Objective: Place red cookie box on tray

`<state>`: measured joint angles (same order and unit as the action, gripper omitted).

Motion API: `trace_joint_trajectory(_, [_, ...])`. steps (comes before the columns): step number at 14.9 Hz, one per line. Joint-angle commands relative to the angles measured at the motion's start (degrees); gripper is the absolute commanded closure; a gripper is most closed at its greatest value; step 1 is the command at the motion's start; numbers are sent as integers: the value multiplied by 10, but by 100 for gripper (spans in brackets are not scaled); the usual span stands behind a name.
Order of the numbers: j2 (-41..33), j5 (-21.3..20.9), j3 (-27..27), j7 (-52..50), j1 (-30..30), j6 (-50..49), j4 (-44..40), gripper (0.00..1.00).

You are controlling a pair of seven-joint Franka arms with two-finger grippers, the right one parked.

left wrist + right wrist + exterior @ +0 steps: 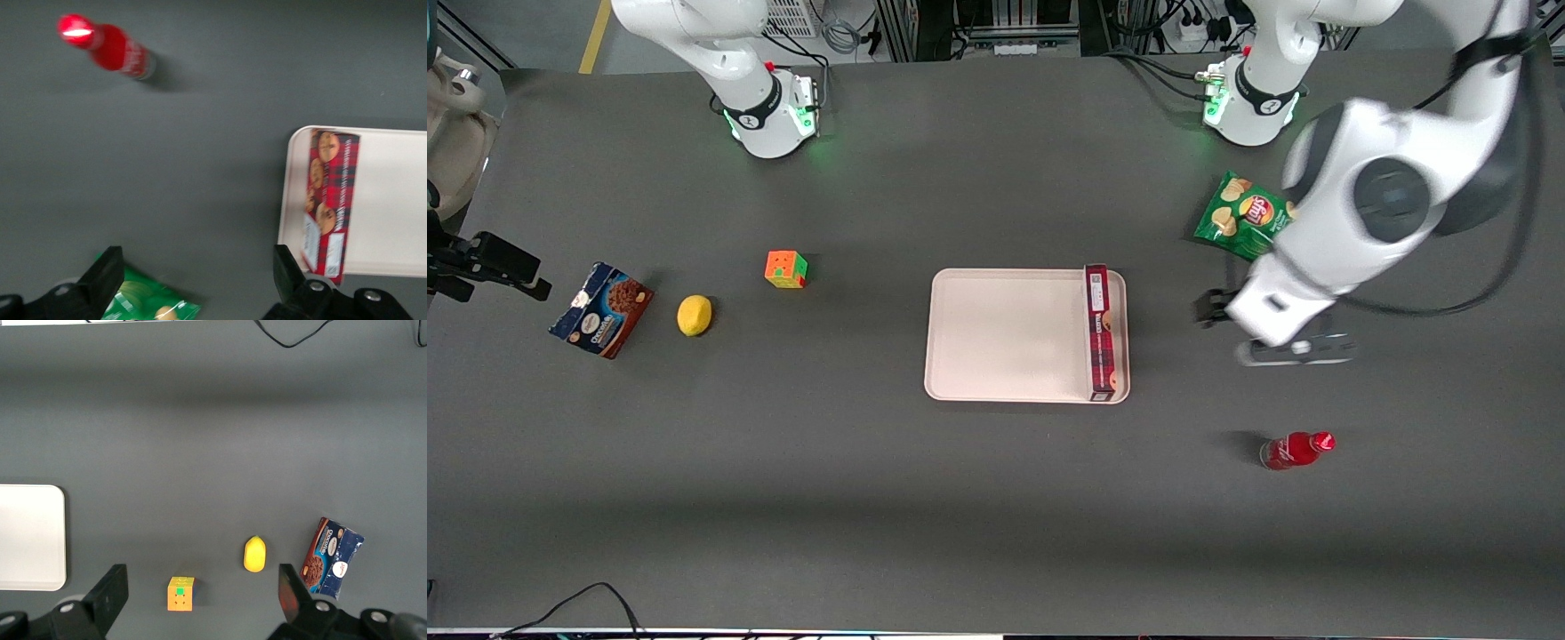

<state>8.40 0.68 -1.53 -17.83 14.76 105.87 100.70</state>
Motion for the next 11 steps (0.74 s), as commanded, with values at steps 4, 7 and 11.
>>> trace_joint_trajectory(4, [-109, -11, 78, 194, -62, -58, 14, 0])
trace_joint_trajectory(7, [-131, -12, 78, 199, -75, -102, 16, 0])
trace_joint_trajectory(11, [-144, -26, 75, 198, -75, -105, 16, 0])
